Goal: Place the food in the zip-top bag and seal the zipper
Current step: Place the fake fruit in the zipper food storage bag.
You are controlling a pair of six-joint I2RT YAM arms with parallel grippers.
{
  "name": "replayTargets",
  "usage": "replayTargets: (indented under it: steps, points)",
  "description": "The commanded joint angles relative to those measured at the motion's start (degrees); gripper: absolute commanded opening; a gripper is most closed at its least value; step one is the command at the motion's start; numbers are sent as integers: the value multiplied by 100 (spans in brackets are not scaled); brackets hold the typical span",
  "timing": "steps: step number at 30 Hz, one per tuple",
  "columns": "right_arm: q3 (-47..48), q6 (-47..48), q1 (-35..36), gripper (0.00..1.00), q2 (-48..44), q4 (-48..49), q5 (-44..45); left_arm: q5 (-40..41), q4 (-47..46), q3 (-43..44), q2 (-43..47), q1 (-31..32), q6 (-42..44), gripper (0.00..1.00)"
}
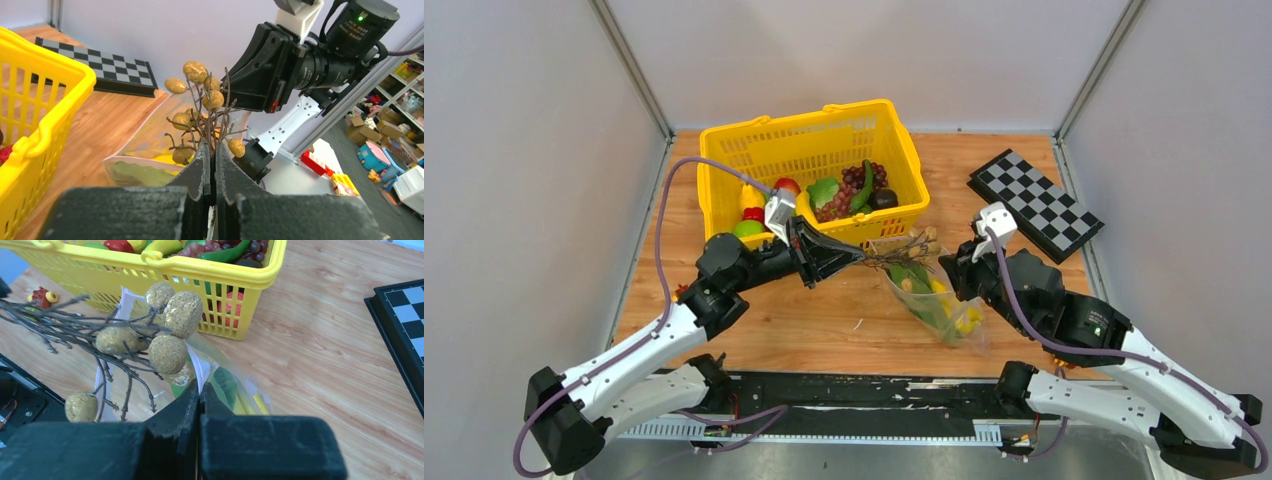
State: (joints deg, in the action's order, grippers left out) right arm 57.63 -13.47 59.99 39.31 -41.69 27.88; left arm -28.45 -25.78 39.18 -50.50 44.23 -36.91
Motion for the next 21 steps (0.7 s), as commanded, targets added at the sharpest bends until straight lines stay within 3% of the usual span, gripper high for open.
replayTargets:
  steps: [1, 9, 21]
  points:
    - [25, 113, 39, 0, -68, 460, -176, -160, -294, -58, 41, 23, 48, 0]
    - [-79, 89, 39, 0, -42, 550, 61, -209, -146, -100, 301, 38, 139, 0]
    - [-151, -46, 39, 2, -15, 671, 302, -430, -1070, -625, 467, 93, 230, 0]
